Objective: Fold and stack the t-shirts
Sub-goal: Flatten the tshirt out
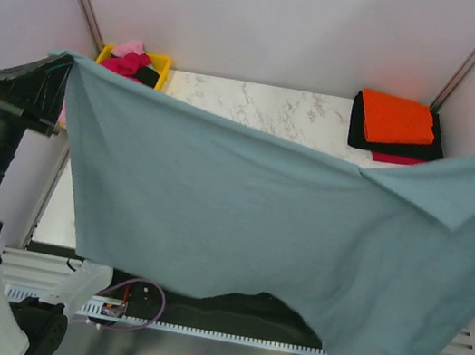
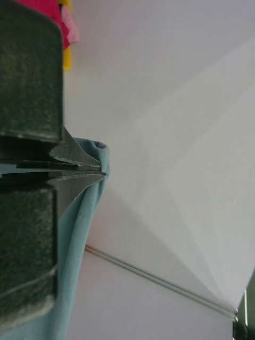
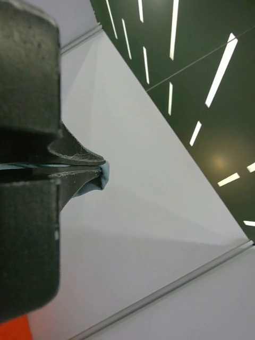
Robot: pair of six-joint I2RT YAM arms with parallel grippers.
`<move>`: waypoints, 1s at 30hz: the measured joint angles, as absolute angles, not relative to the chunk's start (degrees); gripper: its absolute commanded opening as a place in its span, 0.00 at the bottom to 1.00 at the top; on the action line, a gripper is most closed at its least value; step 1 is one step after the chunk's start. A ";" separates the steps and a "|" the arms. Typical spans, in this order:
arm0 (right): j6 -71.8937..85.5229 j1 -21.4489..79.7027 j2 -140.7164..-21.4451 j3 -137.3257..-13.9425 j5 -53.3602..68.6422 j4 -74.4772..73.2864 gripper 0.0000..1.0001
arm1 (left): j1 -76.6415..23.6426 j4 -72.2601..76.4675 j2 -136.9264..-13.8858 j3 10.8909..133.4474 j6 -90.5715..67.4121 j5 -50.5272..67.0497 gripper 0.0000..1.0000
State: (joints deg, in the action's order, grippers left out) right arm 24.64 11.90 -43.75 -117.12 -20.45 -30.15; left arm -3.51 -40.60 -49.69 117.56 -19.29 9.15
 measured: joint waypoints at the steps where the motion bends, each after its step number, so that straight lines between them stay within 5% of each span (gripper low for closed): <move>1: 24.25 11.94 -45.74 -116.97 -20.38 -29.56 0.00 | -3.51 -40.58 -51.00 117.08 -19.16 8.62 0.02; 12: 21.21 11.97 -90.35 -116.09 -18.55 -17.43 0.01 | -2.35 -35.35 -83.18 102.87 -17.45 -0.38 0.03; 13: 21.28 11.94 -97.62 -117.27 -17.41 -16.82 0.04 | -2.07 -35.53 -87.94 102.59 -17.45 -1.39 0.13; 14: 21.34 11.92 -102.67 -117.84 -16.78 -16.67 0.39 | -1.69 -35.88 -93.38 102.67 -17.41 -1.96 0.30; 15: 21.87 11.90 -109.12 -119.66 -16.03 -17.69 0.65 | -1.04 -36.97 -99.39 104.12 -17.30 -2.02 0.68; 17: 22.15 11.84 -121.71 -123.46 -14.46 -19.00 0.98 | 0.21 -40.47 -111.07 109.43 -17.65 -0.71 0.82; 22: 21.06 11.84 -136.81 -126.91 -12.45 -25.10 0.98 | 3.62 -47.94 -127.63 115.04 -18.24 2.83 0.91; 30: 20.71 11.84 -121.80 -113.95 -10.70 -18.87 0.98 | 2.28 -48.62 -111.79 110.45 -18.22 2.72 0.85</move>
State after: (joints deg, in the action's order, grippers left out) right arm 20.71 11.84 -121.80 -113.95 -10.70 -18.87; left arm 2.28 -48.62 -111.79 110.45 -18.22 2.72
